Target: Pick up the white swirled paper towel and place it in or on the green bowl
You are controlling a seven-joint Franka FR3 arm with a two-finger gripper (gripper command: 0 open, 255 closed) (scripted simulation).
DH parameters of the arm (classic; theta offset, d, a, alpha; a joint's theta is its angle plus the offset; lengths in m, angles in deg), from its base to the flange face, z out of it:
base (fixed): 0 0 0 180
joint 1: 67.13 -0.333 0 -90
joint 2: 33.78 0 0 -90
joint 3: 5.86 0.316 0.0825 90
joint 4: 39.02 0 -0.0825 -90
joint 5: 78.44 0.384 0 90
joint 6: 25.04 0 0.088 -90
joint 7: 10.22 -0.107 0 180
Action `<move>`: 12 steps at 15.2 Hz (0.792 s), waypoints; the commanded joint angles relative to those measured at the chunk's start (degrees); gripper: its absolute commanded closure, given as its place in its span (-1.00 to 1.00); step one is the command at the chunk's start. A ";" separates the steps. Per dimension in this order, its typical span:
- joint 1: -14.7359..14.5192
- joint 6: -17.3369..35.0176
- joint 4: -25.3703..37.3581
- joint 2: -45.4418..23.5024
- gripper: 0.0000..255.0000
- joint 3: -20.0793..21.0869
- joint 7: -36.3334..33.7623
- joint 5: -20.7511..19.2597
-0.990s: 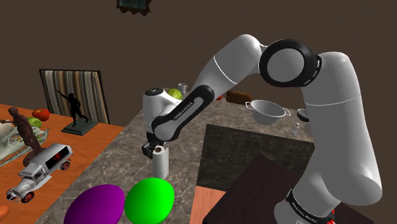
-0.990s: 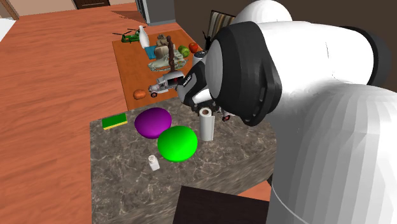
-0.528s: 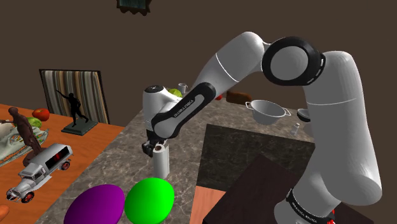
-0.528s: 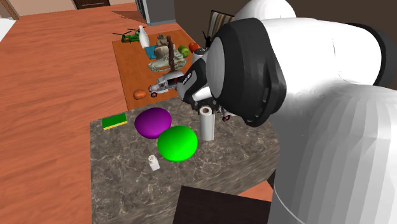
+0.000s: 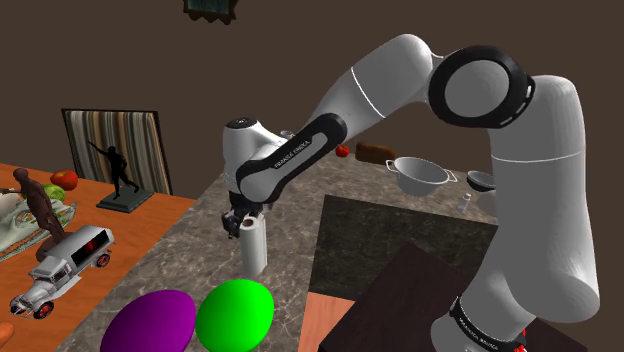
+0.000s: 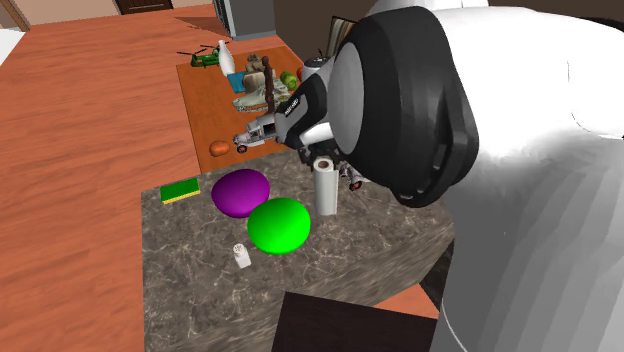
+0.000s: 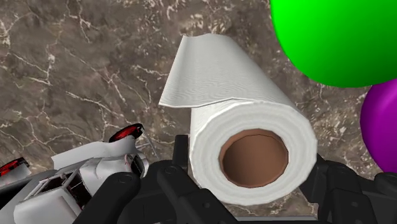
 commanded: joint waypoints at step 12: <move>0.89 -7.74 1.57 6.31 1.00 1.24 2.01 2.34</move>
